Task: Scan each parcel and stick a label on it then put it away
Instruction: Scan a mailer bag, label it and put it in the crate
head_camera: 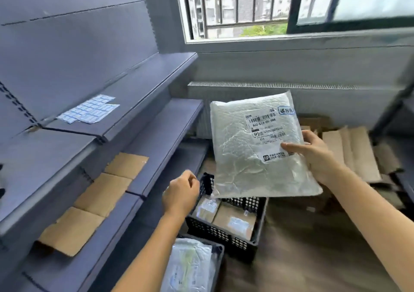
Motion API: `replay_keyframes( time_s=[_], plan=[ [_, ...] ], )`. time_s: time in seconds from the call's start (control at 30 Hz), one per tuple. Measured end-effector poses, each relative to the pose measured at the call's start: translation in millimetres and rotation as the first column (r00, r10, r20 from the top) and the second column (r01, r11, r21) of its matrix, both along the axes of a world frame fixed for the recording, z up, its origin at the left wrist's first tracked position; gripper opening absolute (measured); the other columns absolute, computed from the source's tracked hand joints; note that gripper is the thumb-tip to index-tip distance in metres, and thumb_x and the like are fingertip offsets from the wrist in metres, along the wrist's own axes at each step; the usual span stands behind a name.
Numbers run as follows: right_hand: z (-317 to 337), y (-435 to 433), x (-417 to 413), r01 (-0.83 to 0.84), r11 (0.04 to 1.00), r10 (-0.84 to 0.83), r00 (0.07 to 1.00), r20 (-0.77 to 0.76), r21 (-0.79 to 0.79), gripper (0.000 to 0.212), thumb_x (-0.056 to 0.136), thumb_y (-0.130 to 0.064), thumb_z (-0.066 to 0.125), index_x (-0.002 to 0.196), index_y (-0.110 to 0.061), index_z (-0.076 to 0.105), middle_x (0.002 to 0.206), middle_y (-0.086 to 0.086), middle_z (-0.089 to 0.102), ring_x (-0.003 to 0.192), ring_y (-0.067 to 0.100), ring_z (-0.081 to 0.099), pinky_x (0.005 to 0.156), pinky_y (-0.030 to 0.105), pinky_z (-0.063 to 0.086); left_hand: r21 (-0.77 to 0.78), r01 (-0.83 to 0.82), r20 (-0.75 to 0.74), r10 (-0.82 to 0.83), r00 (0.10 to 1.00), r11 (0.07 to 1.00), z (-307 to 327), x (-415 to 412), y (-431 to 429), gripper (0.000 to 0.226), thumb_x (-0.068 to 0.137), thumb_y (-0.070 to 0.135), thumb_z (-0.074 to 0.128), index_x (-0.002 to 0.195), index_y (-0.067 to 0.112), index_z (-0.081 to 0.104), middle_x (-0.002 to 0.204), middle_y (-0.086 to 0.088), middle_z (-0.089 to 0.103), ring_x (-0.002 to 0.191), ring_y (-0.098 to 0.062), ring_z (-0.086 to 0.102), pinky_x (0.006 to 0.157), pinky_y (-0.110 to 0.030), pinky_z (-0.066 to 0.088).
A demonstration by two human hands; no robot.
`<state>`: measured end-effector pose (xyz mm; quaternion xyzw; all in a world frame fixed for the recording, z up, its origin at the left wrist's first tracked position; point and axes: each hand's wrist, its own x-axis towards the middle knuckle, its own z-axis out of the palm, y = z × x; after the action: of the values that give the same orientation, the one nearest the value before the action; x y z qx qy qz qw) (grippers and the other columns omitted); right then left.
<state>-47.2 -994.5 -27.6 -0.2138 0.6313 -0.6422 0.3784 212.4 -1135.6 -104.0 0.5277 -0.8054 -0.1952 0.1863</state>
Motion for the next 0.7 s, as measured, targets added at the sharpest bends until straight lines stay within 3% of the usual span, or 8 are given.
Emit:
replay_keyframes(
  time_s=[0.13, 0.33, 0.5, 0.6, 0.7],
  plan=[
    [-7.9, 36.6, -41.2, 0.100, 0.994, -0.101, 0.995, 0.025, 0.038, 0.050, 0.077, 0.003, 0.069, 0.119, -0.008, 0.043, 0.096, 0.014, 0.065, 0.062, 0.019, 0.069, 0.050, 0.029, 0.057, 0.020, 0.112, 0.021, -0.113, 0.993, 0.993, 0.0, -63.9, 15.3, 0.013, 0.092, 0.025, 0.044, 0.087, 0.019, 0.055, 0.078, -0.001, 0.061, 0.072, -0.026, 0.050, 0.061, -0.030, 0.035],
    [-26.6, 30.9, -71.6, 0.148, 0.985, -0.154, 0.986, 0.065, 0.092, 0.050, 0.077, 0.001, 0.070, 0.119, -0.009, 0.044, 0.100, 0.014, 0.064, 0.066, 0.023, 0.070, 0.048, 0.031, 0.057, 0.073, 0.136, -0.001, -0.136, 0.991, 0.988, -16.0, -105.6, 6.5, 0.013, 0.091, 0.025, 0.044, 0.087, 0.020, 0.055, 0.085, -0.004, 0.066, 0.080, -0.028, 0.058, 0.070, -0.033, 0.048],
    [-40.7, -14.7, -98.4, 0.094, 0.990, -0.101, 0.993, 0.057, 0.107, 0.046, 0.074, -0.004, 0.073, 0.113, -0.012, 0.048, 0.102, 0.014, 0.066, 0.075, 0.027, 0.070, 0.053, 0.035, 0.058, 0.121, 0.106, -0.031, -0.103, 0.994, 0.987, -30.5, -133.7, -30.0, 0.013, 0.091, 0.024, 0.046, 0.088, 0.019, 0.058, 0.085, -0.003, 0.065, 0.080, -0.026, 0.058, 0.067, -0.032, 0.046],
    [-47.0, -56.7, -112.7, 0.058, 0.992, -0.062, 0.998, 0.032, 0.113, 0.042, 0.074, -0.004, 0.074, 0.106, -0.015, 0.050, 0.102, 0.014, 0.066, 0.076, 0.028, 0.070, 0.054, 0.037, 0.059, 0.197, 0.044, -0.133, -0.018, 0.991, 0.979, -36.8, -145.0, -62.0, 0.014, 0.090, 0.019, 0.047, 0.082, 0.020, 0.058, 0.082, -0.002, 0.065, 0.078, -0.024, 0.058, 0.064, -0.031, 0.046],
    [-50.5, -105.9, -123.3, 0.008, 0.992, -0.010, 1.000, 0.015, 0.127, 0.048, 0.074, -0.006, 0.075, 0.114, -0.011, 0.049, 0.105, 0.015, 0.065, 0.084, 0.033, 0.069, 0.068, 0.046, 0.059, 0.260, -0.023, -0.214, 0.080, 0.974, 0.965, -40.2, -149.9, -97.7, 0.016, 0.091, 0.020, 0.047, 0.078, 0.022, 0.057, 0.079, -0.001, 0.064, 0.078, -0.024, 0.058, 0.066, -0.033, 0.049]
  ],
)
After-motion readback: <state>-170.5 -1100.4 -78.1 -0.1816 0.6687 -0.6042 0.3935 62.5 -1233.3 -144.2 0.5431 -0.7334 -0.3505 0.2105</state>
